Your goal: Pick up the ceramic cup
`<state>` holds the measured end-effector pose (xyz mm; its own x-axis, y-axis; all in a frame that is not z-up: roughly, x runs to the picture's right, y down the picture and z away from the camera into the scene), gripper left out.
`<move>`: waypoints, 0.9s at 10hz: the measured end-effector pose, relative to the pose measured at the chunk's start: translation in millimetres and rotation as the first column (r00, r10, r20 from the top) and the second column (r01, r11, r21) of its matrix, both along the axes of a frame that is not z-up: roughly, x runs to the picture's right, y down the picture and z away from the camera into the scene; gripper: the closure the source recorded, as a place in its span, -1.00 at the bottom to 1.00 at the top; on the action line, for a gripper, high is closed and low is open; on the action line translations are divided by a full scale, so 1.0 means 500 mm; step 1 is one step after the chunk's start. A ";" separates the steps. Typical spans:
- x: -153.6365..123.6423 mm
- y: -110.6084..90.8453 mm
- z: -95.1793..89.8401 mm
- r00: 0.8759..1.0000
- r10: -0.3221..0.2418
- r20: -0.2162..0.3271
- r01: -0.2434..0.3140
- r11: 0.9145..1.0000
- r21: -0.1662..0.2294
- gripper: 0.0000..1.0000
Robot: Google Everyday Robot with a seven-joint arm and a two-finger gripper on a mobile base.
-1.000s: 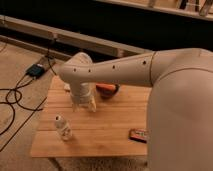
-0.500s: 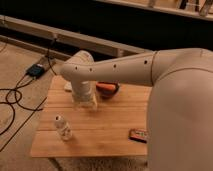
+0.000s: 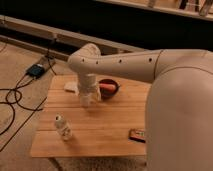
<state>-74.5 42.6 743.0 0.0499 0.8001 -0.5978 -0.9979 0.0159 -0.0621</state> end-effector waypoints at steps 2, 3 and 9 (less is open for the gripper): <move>0.010 -0.022 0.040 1.000 -0.015 0.006 0.015 1.000 -0.003 -0.30; 0.011 -0.033 0.061 1.000 -0.024 0.008 0.024 1.000 -0.006 -0.30; 0.015 -0.083 0.170 0.999 -0.034 0.023 0.034 0.999 -0.021 -0.30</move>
